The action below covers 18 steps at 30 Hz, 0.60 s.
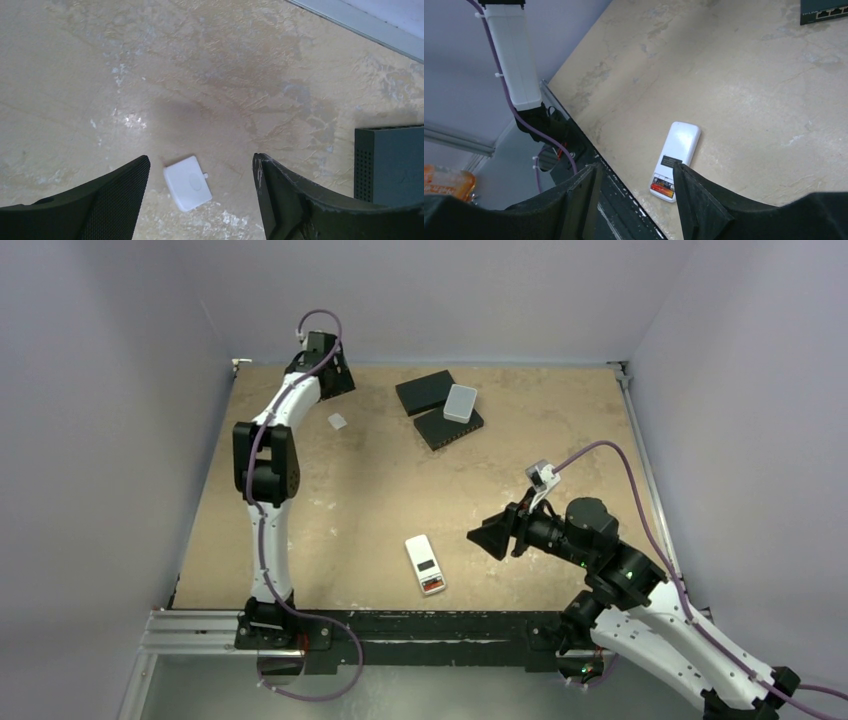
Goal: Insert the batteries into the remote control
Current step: Move the battery cover to the center of the board.
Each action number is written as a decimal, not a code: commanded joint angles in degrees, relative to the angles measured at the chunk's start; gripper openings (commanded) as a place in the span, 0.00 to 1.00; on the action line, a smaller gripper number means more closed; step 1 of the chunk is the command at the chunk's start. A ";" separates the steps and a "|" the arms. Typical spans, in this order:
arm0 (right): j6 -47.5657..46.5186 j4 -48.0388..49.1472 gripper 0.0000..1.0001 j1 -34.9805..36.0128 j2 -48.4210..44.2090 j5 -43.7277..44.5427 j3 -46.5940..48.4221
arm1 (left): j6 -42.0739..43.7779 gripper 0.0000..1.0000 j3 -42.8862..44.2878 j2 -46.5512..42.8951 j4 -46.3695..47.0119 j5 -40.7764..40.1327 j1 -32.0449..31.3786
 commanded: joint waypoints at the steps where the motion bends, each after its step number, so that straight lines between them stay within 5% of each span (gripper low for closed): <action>1: 1.20 3.47 0.62 -0.05 0.38 -2.70 0.06 | -0.35 0.73 4.04 2.61 -0.29 1.10 0.35; 18: 2.25 3.04 0.62 -0.05 -1.07 -3.44 -1.10 | -0.55 0.58 -2.32 4.39 1.84 0.30 0.24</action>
